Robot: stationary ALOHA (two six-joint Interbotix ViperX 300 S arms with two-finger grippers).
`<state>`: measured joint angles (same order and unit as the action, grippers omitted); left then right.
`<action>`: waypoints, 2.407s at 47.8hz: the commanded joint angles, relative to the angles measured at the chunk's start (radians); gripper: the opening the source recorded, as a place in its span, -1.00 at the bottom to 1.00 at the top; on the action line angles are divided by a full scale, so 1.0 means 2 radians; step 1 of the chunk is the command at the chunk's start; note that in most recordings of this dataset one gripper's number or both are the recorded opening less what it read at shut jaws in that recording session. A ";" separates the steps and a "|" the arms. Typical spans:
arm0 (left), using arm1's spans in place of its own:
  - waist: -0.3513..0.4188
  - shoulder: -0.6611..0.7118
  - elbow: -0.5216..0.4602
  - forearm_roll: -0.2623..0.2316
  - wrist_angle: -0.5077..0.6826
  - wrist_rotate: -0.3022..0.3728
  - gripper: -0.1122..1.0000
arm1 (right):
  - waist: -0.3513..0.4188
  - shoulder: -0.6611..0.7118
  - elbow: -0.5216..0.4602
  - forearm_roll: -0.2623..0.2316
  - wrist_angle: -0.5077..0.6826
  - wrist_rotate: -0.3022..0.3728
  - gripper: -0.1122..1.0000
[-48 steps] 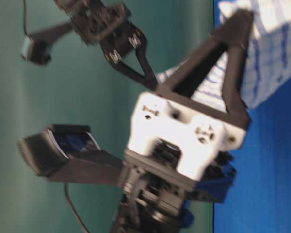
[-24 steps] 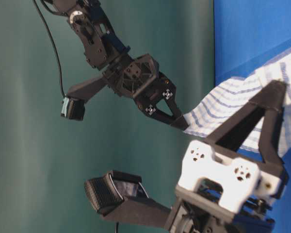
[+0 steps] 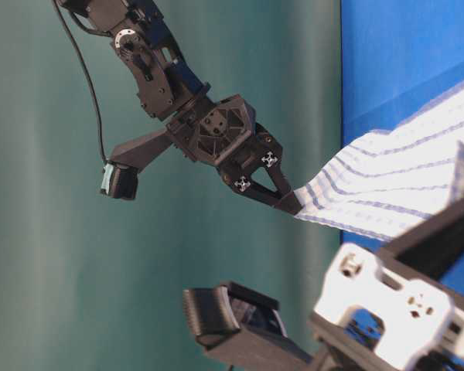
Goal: Fold the blue towel.
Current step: 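Lower the strip vertically onto the table and open both grippers, then move both grippers to the strip's top corners and grasp them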
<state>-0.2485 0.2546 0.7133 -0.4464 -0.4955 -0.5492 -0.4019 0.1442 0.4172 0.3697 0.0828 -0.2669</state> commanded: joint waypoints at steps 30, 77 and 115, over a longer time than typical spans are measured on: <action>-0.017 -0.056 0.041 -0.005 0.032 -0.104 -0.72 | 0.004 -0.002 -0.011 -0.001 0.007 -0.005 -0.88; 0.008 -0.219 0.102 0.003 0.168 -0.043 0.82 | 0.012 -0.057 0.025 -0.030 -0.002 -0.005 0.79; 0.266 -0.192 0.073 0.003 0.147 0.383 0.80 | -0.007 -0.143 0.152 -0.031 -0.041 0.001 0.77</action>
<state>0.2424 -0.1764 0.9066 -0.4433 -0.1749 0.1779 -0.4034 -0.1565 0.7302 0.3099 0.0261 -0.2669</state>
